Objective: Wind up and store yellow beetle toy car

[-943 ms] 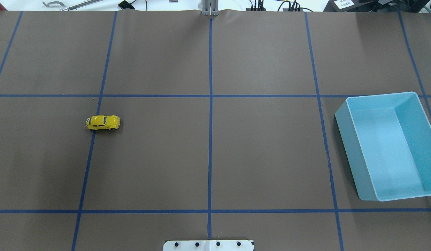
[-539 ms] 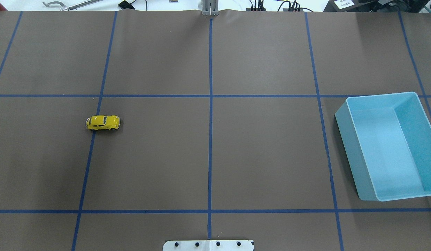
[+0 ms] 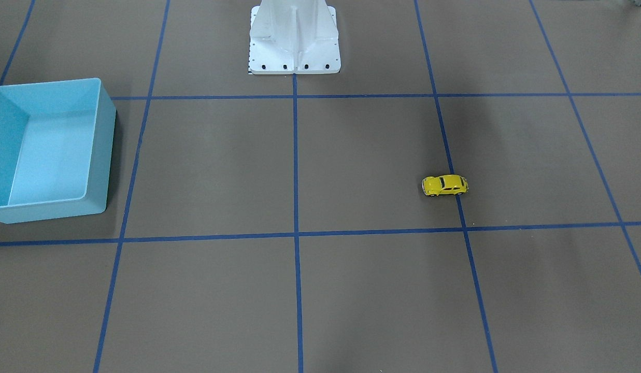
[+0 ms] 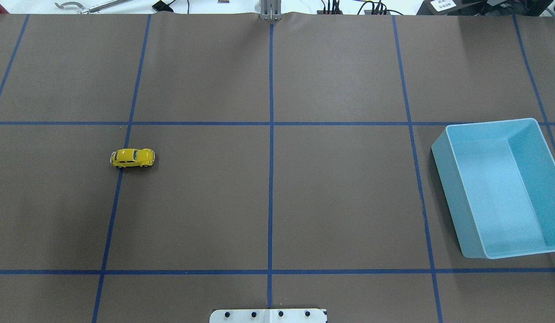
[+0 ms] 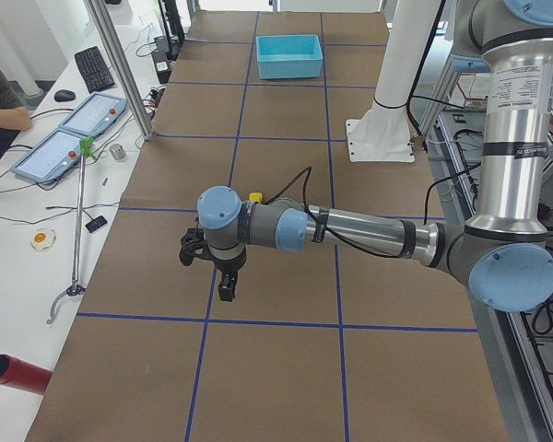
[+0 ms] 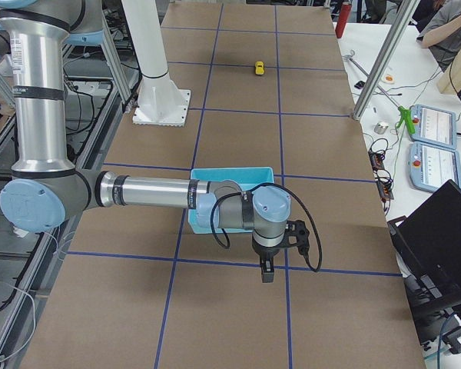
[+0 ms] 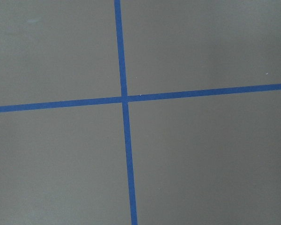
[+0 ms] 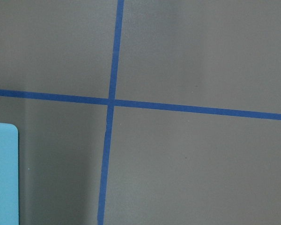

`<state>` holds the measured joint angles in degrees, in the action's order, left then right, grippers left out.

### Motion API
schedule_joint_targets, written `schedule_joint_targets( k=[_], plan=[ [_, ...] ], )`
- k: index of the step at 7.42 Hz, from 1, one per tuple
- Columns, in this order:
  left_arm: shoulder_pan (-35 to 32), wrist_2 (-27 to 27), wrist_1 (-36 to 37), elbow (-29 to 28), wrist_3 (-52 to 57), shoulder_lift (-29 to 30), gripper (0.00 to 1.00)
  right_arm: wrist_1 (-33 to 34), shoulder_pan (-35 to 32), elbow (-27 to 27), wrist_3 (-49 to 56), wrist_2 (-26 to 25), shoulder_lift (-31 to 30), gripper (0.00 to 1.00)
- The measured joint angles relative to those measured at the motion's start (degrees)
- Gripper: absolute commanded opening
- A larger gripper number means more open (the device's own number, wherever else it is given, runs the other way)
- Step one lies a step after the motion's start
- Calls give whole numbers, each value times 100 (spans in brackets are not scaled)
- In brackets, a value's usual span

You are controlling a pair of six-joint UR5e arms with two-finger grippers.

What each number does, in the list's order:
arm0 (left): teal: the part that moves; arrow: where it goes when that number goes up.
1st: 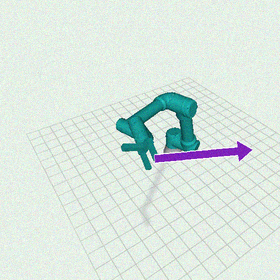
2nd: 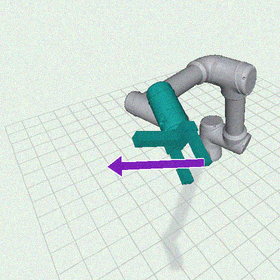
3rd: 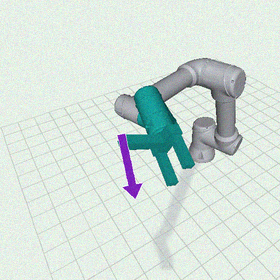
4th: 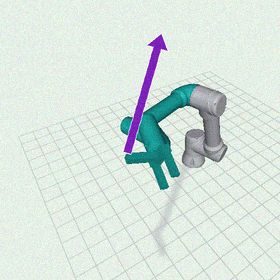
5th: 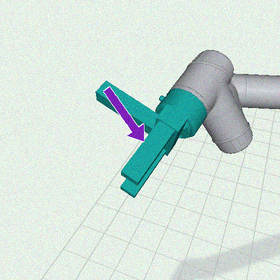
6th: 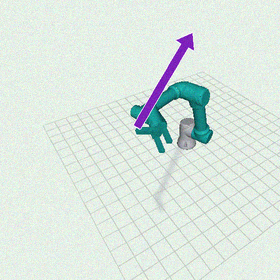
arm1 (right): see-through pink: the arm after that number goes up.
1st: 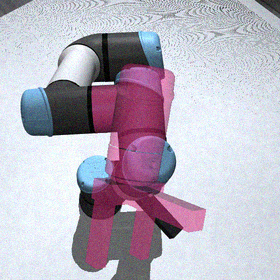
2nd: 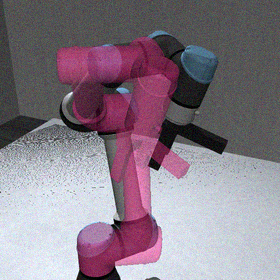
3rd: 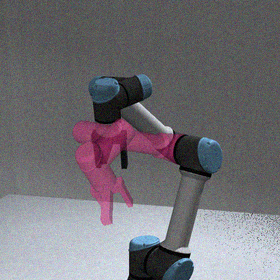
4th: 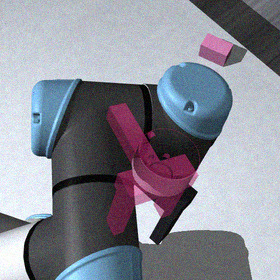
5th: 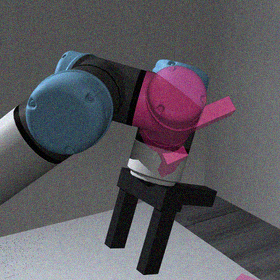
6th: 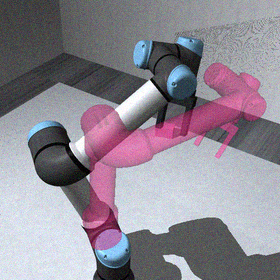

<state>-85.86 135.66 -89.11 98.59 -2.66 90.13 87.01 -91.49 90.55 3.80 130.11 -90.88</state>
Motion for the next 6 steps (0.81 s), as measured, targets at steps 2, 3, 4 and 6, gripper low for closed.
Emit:
schedule_joint_targets(
  k=[2,3,4,6],
  plan=[
    [119,2,-743,16,11,28,100,0,0,2,4,-1,0,100],
    [337,-2,-1426,1,16,4,100,0,0,1,-1,3,0,100],
    [579,-4,-2007,-8,18,-21,100,0,0,-5,-6,5,1,100],
    [1088,-10,-2740,-17,25,8,100,0,0,-11,-4,6,7,100]
  ],
)
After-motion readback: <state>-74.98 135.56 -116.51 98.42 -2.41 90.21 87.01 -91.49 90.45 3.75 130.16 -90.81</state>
